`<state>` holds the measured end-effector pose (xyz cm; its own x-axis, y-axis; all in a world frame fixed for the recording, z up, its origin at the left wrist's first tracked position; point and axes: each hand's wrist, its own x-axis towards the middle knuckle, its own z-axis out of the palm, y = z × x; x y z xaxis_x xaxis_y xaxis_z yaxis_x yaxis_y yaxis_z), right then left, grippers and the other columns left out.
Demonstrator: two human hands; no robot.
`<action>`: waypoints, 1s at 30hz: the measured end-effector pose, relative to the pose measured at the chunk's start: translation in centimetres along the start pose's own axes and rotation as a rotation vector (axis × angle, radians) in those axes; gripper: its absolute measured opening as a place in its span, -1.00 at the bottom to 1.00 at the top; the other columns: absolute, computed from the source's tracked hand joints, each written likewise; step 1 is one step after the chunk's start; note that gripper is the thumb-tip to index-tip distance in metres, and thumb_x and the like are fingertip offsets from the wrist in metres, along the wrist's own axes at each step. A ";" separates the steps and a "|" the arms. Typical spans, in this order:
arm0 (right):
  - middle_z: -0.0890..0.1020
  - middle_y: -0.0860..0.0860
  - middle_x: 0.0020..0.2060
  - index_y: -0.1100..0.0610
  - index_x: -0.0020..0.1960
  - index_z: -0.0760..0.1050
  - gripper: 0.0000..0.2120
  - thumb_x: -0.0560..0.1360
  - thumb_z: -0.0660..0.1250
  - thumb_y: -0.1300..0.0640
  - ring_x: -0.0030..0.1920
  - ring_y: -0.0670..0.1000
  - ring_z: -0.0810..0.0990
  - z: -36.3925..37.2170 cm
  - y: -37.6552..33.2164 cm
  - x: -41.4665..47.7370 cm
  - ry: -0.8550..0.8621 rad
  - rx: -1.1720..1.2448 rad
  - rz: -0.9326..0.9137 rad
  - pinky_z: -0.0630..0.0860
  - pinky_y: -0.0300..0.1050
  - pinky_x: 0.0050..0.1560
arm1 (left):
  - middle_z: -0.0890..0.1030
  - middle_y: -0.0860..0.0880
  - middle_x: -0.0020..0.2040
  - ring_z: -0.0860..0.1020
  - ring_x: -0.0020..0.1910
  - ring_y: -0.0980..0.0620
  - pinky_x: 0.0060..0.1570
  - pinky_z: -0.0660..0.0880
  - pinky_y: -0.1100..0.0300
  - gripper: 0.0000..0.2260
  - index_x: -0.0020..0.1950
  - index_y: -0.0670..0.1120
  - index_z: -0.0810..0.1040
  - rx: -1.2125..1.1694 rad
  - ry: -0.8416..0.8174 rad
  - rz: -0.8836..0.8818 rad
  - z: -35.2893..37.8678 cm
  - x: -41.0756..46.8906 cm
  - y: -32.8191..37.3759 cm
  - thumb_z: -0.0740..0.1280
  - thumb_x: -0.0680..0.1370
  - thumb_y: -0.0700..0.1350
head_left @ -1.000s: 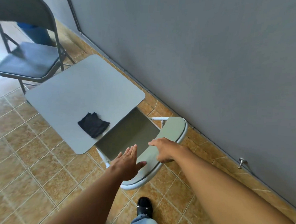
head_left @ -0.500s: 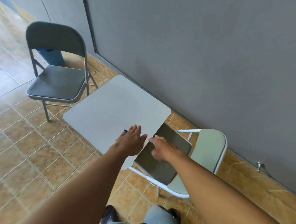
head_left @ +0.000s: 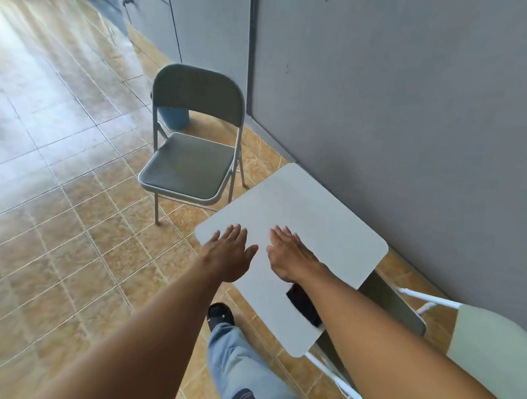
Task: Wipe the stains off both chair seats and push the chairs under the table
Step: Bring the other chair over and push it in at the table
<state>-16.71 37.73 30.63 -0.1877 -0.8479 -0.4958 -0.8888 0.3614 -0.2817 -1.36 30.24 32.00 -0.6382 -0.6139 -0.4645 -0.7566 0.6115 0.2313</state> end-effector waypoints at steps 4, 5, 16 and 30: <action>-0.05 0.07 0.61 0.16 0.61 -0.10 -0.47 0.70 -0.11 0.01 0.60 0.08 -0.11 -2.9 -3.4 7.2 0.008 -0.009 -0.023 -0.10 0.02 0.56 | -0.03 -0.13 0.58 -0.09 0.55 -0.04 0.51 -0.10 0.00 -0.41 0.56 -0.17 -0.03 -0.052 0.019 -0.035 -4.2 4.0 -5.4 -0.14 0.64 0.16; -0.05 0.07 0.61 0.16 0.61 -0.09 -0.47 0.69 -0.11 0.00 0.60 0.09 -0.11 -3.8 -4.4 8.9 -0.001 -0.006 -0.023 -0.10 0.02 0.56 | -0.03 -0.14 0.58 -0.09 0.55 -0.04 0.51 -0.10 0.01 -0.41 0.56 -0.18 -0.03 -0.055 0.015 -0.038 -5.4 4.9 -6.7 -0.13 0.64 0.16; -0.05 0.12 0.61 0.21 0.60 -0.10 -0.41 0.68 -0.04 -0.03 0.60 0.11 -0.12 -9.6 -15.4 24.2 -0.042 -0.077 -0.054 -0.10 0.05 0.57 | -0.02 -0.15 0.58 -0.07 0.55 -0.05 0.50 -0.10 0.01 -0.42 0.56 -0.19 -0.02 -0.054 0.015 -0.066 -14.1 13.2 -20.9 -0.08 0.65 0.13; -0.11 0.12 0.61 0.22 0.60 -0.16 -0.36 0.67 0.01 -0.05 0.60 0.11 -0.13 -10.5 -37.1 40.7 -0.029 -0.057 0.095 -0.13 0.03 0.58 | -0.05 -0.15 0.58 -0.10 0.55 -0.05 0.49 -0.13 0.01 -0.41 0.56 -0.20 -0.06 -0.095 -0.045 -0.010 -23.8 18.9 -47.4 -0.08 0.65 0.13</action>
<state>4.19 -14.28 29.54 -0.2609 -0.7989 -0.5420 -0.8901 0.4164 -0.1854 19.09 -22.26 32.55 -0.6248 -0.5956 -0.5049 -0.7747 0.5537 0.3055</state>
